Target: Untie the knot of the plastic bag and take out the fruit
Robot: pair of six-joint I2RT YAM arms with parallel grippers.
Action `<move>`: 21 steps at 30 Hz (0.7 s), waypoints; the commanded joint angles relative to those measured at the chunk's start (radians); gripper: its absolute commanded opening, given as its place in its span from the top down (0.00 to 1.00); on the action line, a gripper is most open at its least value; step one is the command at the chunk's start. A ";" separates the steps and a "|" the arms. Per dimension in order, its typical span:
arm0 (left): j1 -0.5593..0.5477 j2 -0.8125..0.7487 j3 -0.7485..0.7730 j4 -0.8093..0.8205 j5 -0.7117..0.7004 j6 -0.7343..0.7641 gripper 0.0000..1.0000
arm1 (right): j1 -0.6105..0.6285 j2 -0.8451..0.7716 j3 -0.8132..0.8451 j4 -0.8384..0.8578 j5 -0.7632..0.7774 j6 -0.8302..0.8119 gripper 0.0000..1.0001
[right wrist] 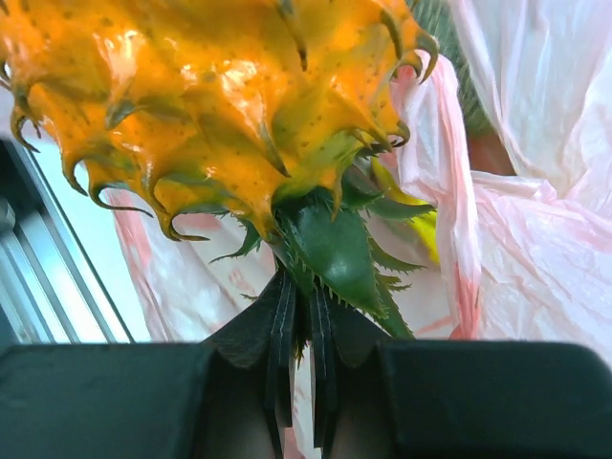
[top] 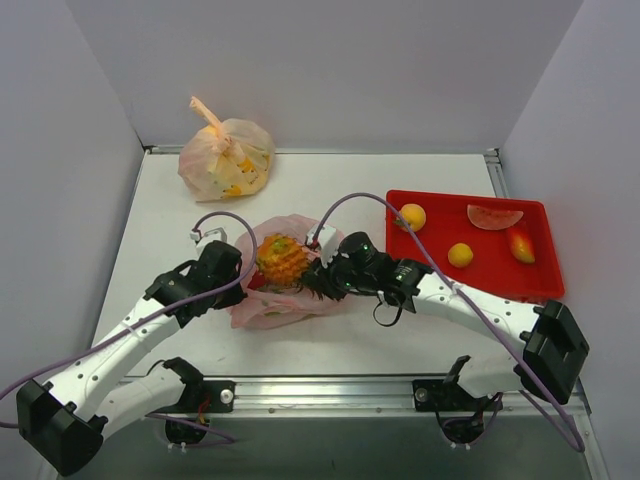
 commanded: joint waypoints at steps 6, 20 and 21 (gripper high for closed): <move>0.011 -0.017 0.002 0.001 -0.071 0.041 1.00 | -0.020 -0.079 0.102 0.228 -0.032 0.189 1.00; 0.022 0.003 0.016 0.050 -0.069 0.117 1.00 | -0.284 -0.349 0.049 0.028 0.318 0.329 1.00; 0.022 0.001 0.013 0.050 -0.064 0.120 1.00 | -0.308 -0.371 0.044 -0.007 0.361 0.340 1.00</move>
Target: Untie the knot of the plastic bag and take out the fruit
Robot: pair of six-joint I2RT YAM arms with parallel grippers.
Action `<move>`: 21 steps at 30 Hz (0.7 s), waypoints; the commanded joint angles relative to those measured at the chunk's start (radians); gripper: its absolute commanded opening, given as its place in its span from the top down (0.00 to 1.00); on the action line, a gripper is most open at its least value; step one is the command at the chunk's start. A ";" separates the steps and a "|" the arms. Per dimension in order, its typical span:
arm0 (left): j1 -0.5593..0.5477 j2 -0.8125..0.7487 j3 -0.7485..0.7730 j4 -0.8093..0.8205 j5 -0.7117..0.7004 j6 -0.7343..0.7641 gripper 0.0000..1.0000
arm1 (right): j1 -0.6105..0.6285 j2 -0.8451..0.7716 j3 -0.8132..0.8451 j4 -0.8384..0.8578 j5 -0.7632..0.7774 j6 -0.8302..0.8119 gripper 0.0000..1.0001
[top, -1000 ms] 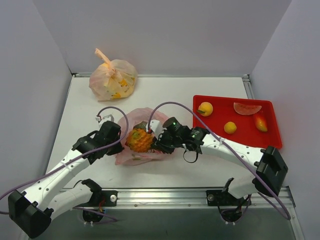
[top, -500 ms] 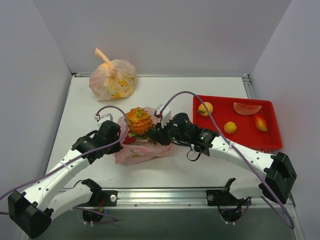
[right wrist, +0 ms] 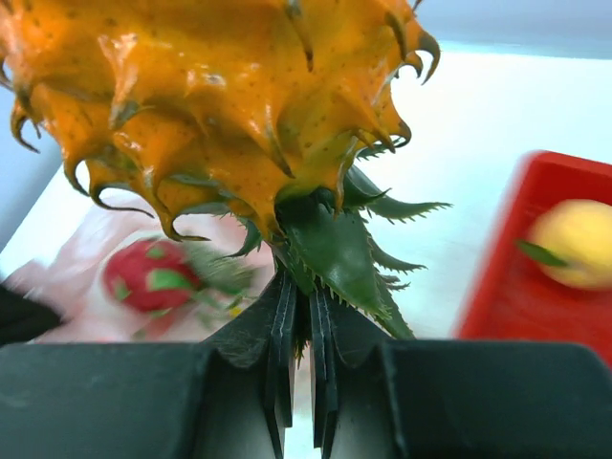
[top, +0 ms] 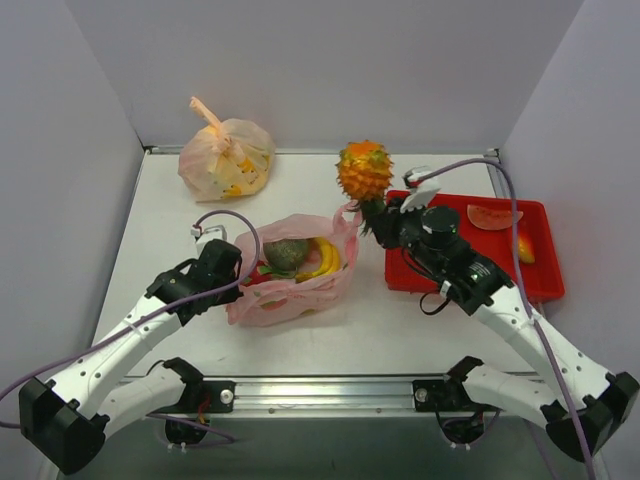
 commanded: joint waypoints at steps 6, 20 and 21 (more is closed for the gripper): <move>0.005 -0.048 -0.009 0.038 0.065 0.037 1.00 | -0.291 -0.100 -0.089 -0.190 0.268 0.286 1.00; 0.005 -0.096 -0.015 0.030 0.111 0.031 1.00 | -0.579 0.150 -0.108 -0.208 0.305 0.711 0.98; 0.005 -0.099 -0.015 0.030 0.111 0.031 1.00 | -0.597 0.196 -0.100 -0.207 0.289 0.724 0.96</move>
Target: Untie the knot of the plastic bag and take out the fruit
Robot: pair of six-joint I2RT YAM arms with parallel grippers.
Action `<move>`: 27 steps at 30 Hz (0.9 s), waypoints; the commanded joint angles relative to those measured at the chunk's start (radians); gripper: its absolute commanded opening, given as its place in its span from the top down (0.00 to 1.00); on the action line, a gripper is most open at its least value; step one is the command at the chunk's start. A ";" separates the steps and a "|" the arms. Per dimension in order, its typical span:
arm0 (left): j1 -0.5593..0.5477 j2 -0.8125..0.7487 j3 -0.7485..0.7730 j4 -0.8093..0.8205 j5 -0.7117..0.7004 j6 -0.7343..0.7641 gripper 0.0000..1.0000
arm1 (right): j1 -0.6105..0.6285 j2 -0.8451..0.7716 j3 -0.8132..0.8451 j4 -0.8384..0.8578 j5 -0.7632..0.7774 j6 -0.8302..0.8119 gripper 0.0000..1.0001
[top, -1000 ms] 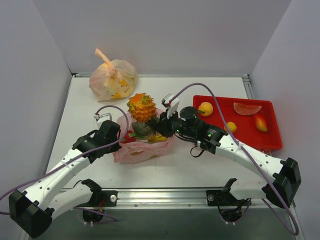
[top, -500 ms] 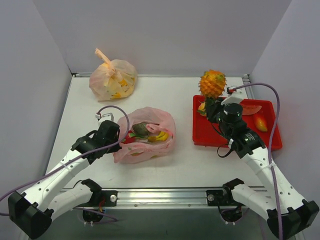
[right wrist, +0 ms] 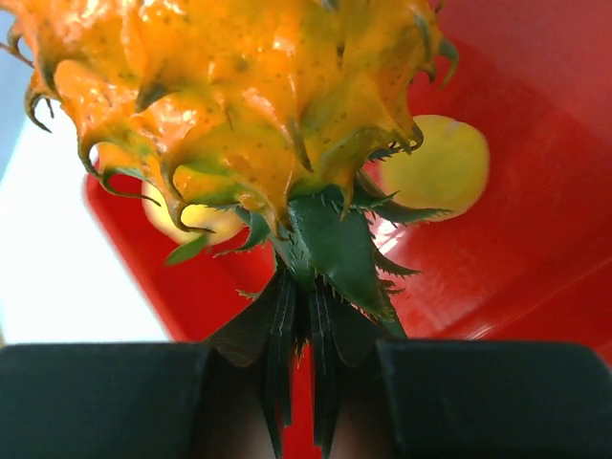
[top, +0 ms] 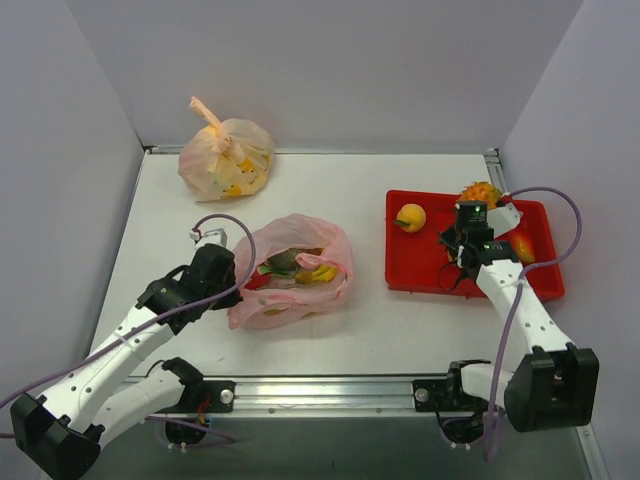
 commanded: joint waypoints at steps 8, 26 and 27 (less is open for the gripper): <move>0.005 -0.031 -0.004 0.018 0.019 0.003 1.00 | -0.083 0.144 0.107 0.030 -0.110 0.069 0.14; 0.005 -0.008 -0.032 0.002 0.014 -0.028 1.00 | 0.640 0.081 0.333 -0.004 -0.515 -0.490 0.09; 0.005 -0.005 -0.032 0.002 0.018 -0.029 1.00 | 0.669 0.134 0.346 0.001 -0.531 -0.526 0.09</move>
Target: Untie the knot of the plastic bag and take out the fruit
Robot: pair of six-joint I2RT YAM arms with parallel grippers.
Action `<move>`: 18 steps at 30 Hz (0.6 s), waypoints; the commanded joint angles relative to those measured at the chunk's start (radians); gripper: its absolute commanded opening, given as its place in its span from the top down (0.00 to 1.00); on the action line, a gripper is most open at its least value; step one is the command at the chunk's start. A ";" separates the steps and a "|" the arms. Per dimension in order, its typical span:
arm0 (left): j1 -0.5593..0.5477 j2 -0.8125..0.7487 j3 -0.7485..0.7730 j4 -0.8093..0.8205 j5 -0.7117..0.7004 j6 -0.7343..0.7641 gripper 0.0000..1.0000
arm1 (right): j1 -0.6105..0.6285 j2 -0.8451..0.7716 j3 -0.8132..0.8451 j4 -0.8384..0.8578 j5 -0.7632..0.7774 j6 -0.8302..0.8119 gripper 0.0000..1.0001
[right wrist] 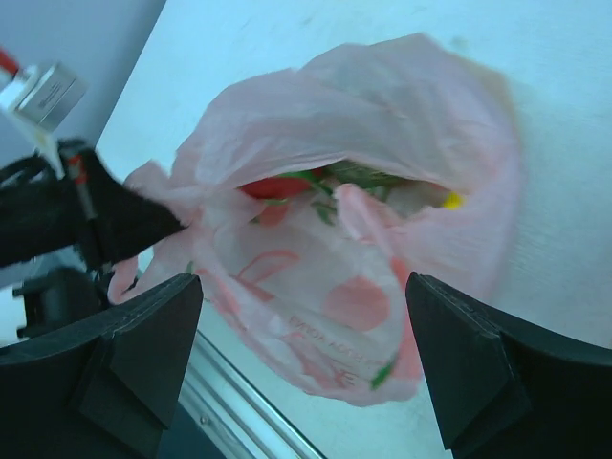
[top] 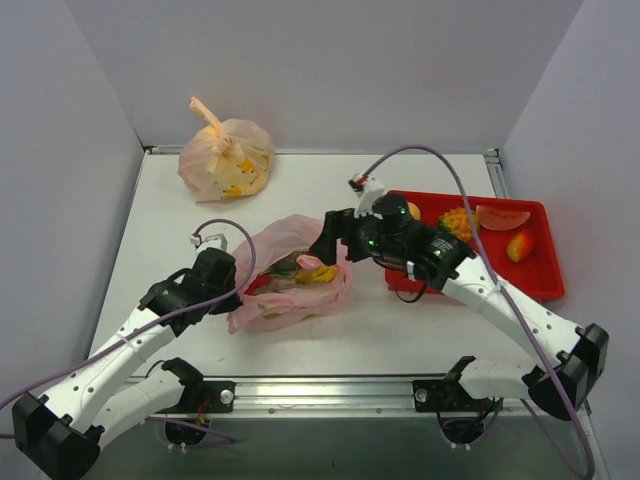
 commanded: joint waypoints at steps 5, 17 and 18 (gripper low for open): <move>0.003 0.018 -0.006 0.007 0.011 -0.014 1.00 | 0.183 0.293 0.092 0.052 -0.230 -0.123 0.10; 0.003 0.029 -0.021 -0.005 0.057 -0.015 1.00 | 0.002 0.273 -0.235 0.069 -0.036 0.198 0.11; 0.001 0.030 -0.021 -0.005 0.063 -0.020 1.00 | 0.006 0.271 -0.238 0.069 -0.039 0.188 0.11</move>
